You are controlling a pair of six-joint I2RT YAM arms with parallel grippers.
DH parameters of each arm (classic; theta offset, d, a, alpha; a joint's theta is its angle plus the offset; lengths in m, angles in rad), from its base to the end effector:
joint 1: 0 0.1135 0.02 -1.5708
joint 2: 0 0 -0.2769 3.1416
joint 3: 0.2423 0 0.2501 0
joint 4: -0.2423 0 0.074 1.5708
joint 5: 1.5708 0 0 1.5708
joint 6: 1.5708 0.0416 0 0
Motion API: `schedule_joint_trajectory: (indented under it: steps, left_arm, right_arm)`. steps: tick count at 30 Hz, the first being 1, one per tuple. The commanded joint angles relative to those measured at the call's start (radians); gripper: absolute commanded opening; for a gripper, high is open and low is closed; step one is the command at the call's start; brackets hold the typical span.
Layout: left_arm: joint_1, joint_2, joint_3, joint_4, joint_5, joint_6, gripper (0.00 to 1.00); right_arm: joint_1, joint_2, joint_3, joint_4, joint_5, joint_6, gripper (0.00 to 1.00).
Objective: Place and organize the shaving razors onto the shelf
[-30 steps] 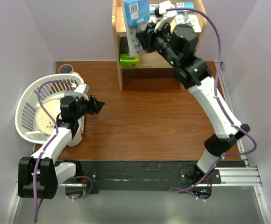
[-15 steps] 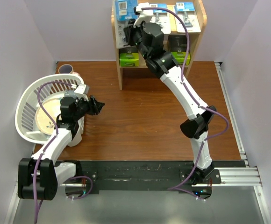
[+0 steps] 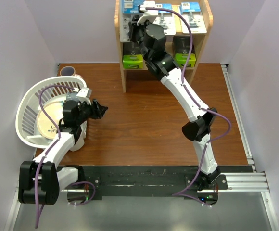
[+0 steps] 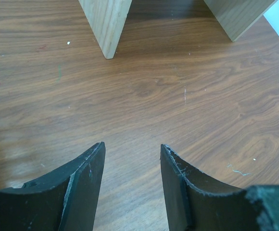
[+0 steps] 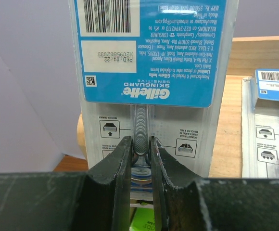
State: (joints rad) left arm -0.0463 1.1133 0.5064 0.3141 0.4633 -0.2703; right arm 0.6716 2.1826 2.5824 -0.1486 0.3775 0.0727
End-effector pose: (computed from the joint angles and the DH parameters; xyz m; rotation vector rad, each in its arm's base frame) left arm 0.2367 -0.0296 0.2406 0.1157 1.8785 -0.6490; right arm 0.3919 0.2919 0.5180 -0.0781 1.3452 0.3804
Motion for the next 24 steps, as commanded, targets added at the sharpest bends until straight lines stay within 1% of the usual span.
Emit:
schedule_joint_trajectory:
  steps: [1, 2, 3, 4, 8, 12, 19, 24]
  left_arm:
    - [0.005, 0.01, 0.004, 0.057, -0.002, -0.017, 0.55]
    - [0.005, 0.013, 0.006, 0.057, -0.002, -0.017, 0.55]
    - [0.005, 0.014, 0.006, 0.059, -0.002, -0.017, 0.55]
    - [0.005, 0.014, 0.006, 0.059, -0.002, -0.017, 0.55]
    - [0.005, 0.006, 0.012, 0.045, -0.003, -0.012, 0.55]
    - [0.005, -0.003, 0.017, 0.031, -0.008, -0.006, 0.55]
    - [0.006, -0.009, 0.018, 0.023, -0.009, -0.004, 0.55]
    - [0.006, -0.004, 0.012, 0.036, -0.008, -0.012, 0.55]
  right_arm:
    - [-0.006, 0.032, 0.051, 0.098, 0.038, -0.022, 0.09]
    - [-0.006, 0.043, 0.053, 0.112, 0.04, -0.025, 0.13]
    - [-0.006, 0.048, 0.056, 0.118, 0.052, -0.03, 0.16]
    - [-0.006, 0.052, 0.058, 0.125, 0.061, -0.036, 0.22]
    - [-0.006, 0.075, 0.064, 0.144, 0.077, -0.054, 0.31]
    - [-0.006, 0.091, 0.062, 0.185, 0.075, -0.067, 0.33]
    - [-0.007, 0.111, 0.07, 0.213, 0.077, -0.067, 0.31]
    - [-0.007, 0.083, 0.071, 0.309, 0.011, -0.103, 0.32]
